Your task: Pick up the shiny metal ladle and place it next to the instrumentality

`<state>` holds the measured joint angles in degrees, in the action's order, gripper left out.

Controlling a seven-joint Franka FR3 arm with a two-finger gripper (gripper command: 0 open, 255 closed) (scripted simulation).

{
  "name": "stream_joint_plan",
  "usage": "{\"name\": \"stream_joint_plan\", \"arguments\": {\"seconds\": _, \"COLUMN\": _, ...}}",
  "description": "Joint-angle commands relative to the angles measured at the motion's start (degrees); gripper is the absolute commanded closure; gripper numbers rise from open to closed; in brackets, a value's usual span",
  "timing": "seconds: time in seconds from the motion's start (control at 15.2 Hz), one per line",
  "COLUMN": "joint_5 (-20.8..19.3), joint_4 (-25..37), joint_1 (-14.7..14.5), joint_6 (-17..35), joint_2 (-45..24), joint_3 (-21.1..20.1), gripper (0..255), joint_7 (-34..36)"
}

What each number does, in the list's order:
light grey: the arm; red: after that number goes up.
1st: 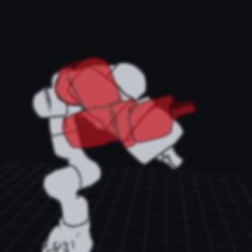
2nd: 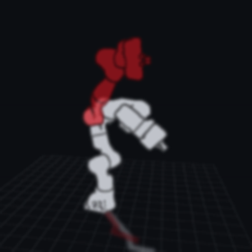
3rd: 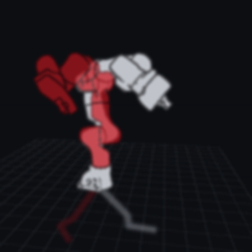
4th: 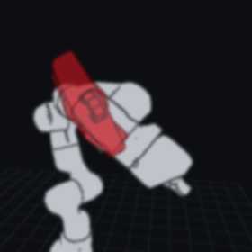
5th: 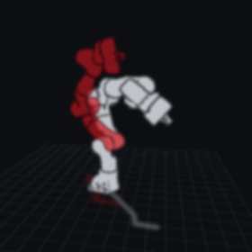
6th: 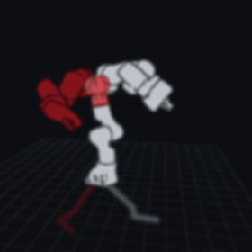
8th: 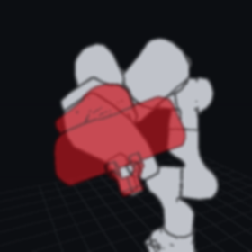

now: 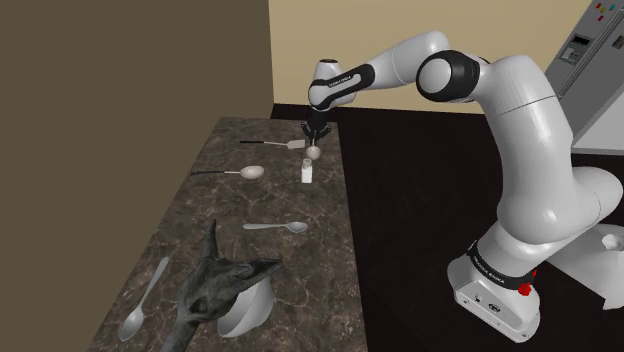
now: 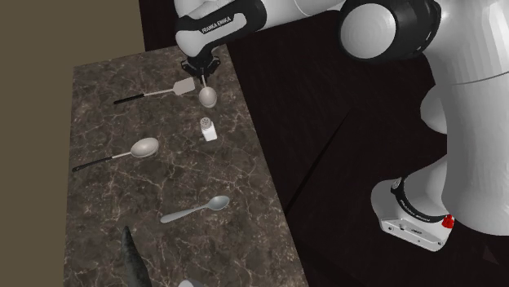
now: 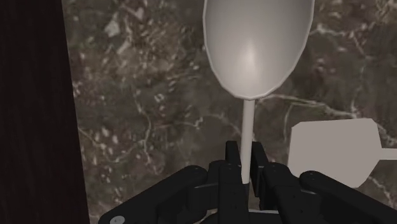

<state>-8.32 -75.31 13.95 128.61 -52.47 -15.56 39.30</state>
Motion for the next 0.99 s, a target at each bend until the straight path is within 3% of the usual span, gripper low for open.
{"name": "stream_joint_plan", "arguments": {"seconds": 0.0, "joint_5": 0.0, "joint_4": -0.1, "joint_1": 0.0, "joint_6": 0.1, "joint_2": 0.0, "joint_3": 0.0, "gripper": 255, "joint_7": 0.0}}
{"name": "stream_joint_plan", "arguments": {"seconds": 0.26, "joint_5": 0.0, "joint_4": -0.1, "joint_1": 0.0, "joint_6": 0.1, "joint_2": 0.0, "joint_3": 0.0, "gripper": 255, "joint_7": 0.0}}
{"name": "stream_joint_plan", "arguments": {"seconds": 0.33, "joint_5": 0.0, "joint_4": -0.1, "joint_1": 0.0, "joint_6": 0.1, "joint_2": 0.0, "joint_3": 0.0, "gripper": 0, "joint_7": 0.0}}
{"name": "stream_joint_plan", "arguments": {"seconds": 0.66, "joint_5": 0.0, "joint_4": -0.1, "joint_1": 0.0, "joint_6": 0.1, "joint_2": 0.0, "joint_3": 0.0, "gripper": 0, "joint_7": 0.0}}
{"name": "stream_joint_plan", "arguments": {"seconds": 0.92, "joint_5": 0.8, "joint_4": -1.0, "joint_1": 1.0, "joint_6": -3.8, "joint_2": 4.8, "joint_3": -0.7, "gripper": 0, "joint_7": -0.3}}
